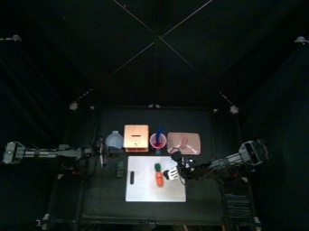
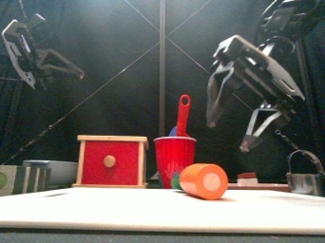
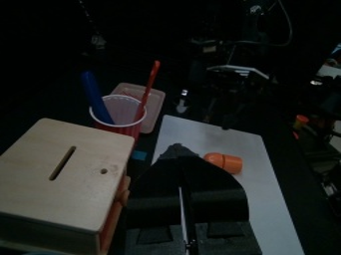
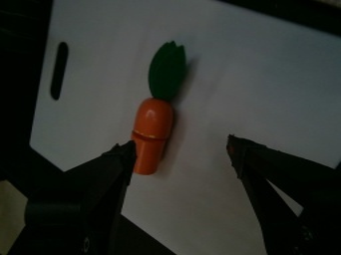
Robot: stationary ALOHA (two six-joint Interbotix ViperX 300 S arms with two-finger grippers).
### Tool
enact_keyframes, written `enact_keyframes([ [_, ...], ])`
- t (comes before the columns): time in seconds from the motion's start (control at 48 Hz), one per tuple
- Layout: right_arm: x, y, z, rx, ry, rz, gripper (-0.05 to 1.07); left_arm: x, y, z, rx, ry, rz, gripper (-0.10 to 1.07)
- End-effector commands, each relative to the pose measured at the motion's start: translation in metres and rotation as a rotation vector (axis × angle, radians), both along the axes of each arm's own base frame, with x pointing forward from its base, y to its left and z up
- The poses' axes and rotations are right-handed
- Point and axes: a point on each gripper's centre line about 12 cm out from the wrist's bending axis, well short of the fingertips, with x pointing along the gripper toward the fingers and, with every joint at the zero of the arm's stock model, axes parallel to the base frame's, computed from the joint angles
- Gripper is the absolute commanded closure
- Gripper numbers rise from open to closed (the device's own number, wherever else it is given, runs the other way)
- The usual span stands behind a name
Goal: Put carrot onto plate
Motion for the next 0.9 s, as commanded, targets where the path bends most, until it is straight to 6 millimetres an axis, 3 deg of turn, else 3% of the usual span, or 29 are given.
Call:
enact_keyframes([
  [0.0, 0.018, 0.001, 0.007, 0.04, -0.025, -0.028, 0.01, 0.004, 0.001, 0.01, 0.0, -0.028, 0.006, 0.83],
  [0.521, 0.072, 0.009, -0.019, 0.137, 0.003, -0.095, 0.02, -0.002, -0.001, -0.008, 0.001, 0.02, -0.003, 0.83],
  [0.708, 0.074, 0.006, -0.031, 0.147, 0.045, -0.098, 0.04, -0.002, -0.001, -0.007, 0.011, 0.02, -0.007, 0.83],
  [0.875, 0.07, 0.005, -0.035, 0.147, 0.099, -0.098, 0.15, -0.001, -0.001, -0.006, 0.016, 0.019, -0.009, 0.83],
])
